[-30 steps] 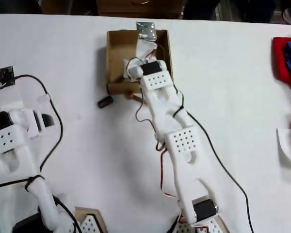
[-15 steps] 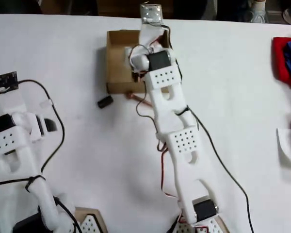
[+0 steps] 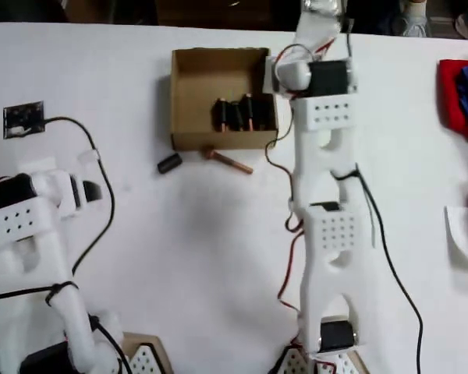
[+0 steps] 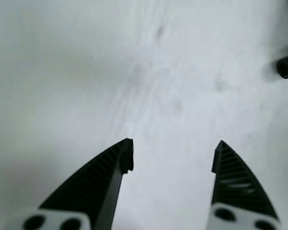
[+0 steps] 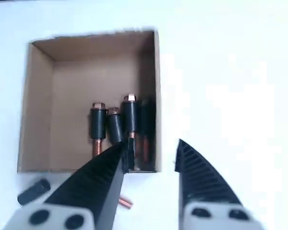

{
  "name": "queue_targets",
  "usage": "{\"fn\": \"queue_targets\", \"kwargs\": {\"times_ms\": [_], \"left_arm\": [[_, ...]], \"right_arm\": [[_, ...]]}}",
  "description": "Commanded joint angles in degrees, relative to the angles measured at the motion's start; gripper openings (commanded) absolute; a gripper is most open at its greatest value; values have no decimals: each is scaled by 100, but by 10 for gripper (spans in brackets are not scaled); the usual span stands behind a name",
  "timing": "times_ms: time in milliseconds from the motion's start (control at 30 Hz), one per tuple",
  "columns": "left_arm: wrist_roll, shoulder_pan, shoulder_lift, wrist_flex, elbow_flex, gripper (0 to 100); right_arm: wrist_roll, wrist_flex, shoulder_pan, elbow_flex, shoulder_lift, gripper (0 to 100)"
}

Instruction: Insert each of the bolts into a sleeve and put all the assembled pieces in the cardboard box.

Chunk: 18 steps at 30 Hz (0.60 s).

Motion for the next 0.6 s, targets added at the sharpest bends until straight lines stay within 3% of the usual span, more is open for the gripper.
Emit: {"fn": "queue_targets", "kwargs": {"times_ms": [0, 300, 467, 567], "left_arm": [[18, 114, -62, -26, -215, 279], [0, 114, -62, -26, -242, 279], [-53, -79, -62, 18, -321, 279], [-457, -396, -62, 97, -391, 279]], "right_arm": [[475, 154, 22, 1011, -1499, 87], [527, 127, -321, 6048, -4189, 77], [1433, -321, -725, 8018, -4110, 126], [1591, -769, -989, 8378, -3793, 162]]}}
